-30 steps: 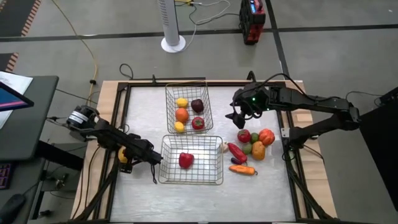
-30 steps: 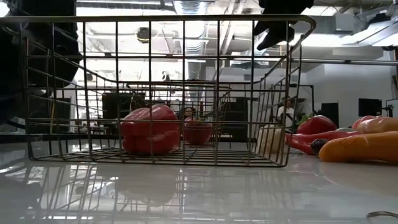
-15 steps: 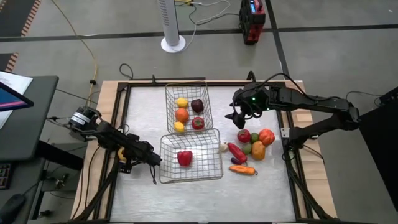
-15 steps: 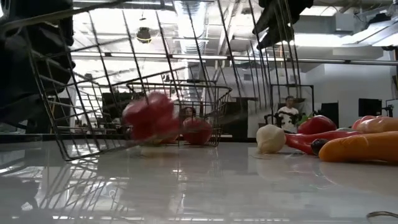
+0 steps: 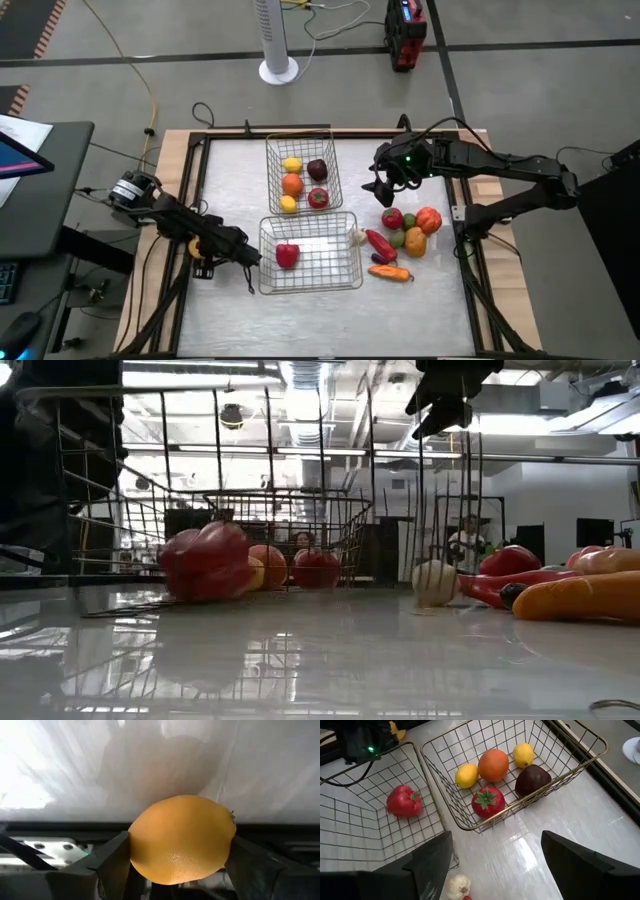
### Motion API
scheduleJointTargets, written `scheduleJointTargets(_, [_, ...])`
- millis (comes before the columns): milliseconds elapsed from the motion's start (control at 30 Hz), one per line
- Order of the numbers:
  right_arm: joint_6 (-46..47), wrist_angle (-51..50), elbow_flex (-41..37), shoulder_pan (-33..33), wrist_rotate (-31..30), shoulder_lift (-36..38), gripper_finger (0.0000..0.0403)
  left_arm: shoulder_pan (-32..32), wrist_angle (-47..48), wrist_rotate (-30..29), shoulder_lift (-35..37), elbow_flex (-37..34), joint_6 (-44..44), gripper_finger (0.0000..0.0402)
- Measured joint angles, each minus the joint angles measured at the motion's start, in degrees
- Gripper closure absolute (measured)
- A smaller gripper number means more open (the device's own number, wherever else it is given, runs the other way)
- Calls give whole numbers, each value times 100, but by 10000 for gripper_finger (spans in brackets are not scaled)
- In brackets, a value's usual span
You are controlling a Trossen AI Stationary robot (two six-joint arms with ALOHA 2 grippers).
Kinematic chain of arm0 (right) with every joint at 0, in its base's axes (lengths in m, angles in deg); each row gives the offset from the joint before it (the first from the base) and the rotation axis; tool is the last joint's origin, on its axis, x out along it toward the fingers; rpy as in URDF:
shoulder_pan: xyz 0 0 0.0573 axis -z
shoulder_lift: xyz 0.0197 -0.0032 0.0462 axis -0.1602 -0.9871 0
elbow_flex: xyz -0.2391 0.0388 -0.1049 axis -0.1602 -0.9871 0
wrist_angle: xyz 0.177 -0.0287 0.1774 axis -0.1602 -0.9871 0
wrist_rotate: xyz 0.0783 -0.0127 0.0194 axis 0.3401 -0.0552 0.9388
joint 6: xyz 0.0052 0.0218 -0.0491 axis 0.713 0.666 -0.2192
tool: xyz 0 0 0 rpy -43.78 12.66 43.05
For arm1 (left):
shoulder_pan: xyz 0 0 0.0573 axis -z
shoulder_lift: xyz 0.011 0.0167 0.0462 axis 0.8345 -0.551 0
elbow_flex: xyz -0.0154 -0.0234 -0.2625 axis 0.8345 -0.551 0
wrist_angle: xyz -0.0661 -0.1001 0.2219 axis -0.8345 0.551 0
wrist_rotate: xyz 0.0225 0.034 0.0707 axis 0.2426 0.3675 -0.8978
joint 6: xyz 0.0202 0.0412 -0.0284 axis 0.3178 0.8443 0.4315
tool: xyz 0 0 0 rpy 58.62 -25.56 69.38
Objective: Sort produce into baskets
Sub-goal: Put the yellow lemon into the top wire basket
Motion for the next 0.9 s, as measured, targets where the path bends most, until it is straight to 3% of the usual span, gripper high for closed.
scheduleJointTargets(400, [-59,85,0,0,0,2,72,-3,-37,-189,687,370,-617,138])
scheduleJointTargets(633, [-54,85,0,0,0,2,72,-3,-170,-1041,1083,1077,-419,138])
scheduleJointTargets(833, [-38,85,0,0,0,2,72,-3,-1392,-1616,1781,1957,-94,138])
scheduleJointTargets(900, [-35,85,0,2,0,2,72,1,-1646,-2107,1971,2206,-72,138])
